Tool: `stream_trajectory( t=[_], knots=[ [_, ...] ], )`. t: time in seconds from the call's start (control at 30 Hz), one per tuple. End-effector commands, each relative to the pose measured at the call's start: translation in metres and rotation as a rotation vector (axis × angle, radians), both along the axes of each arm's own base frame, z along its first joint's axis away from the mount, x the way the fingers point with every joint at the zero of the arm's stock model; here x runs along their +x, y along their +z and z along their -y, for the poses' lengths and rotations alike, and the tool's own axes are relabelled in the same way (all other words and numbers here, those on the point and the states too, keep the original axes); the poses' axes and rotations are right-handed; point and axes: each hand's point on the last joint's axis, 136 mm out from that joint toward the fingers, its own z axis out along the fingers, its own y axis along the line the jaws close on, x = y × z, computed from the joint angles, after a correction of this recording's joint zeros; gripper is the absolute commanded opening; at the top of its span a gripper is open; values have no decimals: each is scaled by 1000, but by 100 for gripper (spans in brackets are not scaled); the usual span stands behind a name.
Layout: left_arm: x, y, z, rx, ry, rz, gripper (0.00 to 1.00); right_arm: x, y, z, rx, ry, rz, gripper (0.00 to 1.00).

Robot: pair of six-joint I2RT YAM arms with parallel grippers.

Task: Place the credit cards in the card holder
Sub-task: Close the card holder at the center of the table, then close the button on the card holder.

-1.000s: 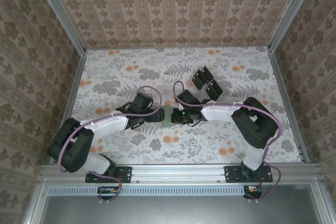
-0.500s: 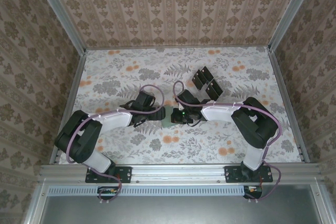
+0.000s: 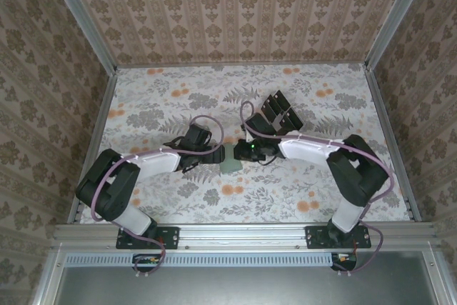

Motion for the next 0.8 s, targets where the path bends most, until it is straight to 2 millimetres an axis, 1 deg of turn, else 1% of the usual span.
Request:
stream_trajectory(
  t=[0.0,0.07,0.13,0.23,0.3,0.5,0.6,0.77],
  knots=[
    [-6,-24,-19,86,32,-56,100,10,37,13,-26,-2,61,26],
    [-6,-26,-20,99,34,-61,100,14,40,21,-64,-13,69,32],
    [-6,-28,-21,114,34,-67,100,18,36,29,-108,-20,62,37],
    [-6,-29,-23,128,34,-70,100,21,25,35,-164,-20,44,39],
    [-6,-29,-24,131,32,-68,100,22,19,34,-181,-12,32,39],
    [-7,-31,-24,129,31,-68,100,24,1,35,-230,1,1,37],
    [-7,-31,-23,125,27,-69,100,24,-4,36,-243,7,-9,36],
    [-7,-32,-22,124,25,-70,100,24,-13,37,-260,8,-20,30]
  ],
)
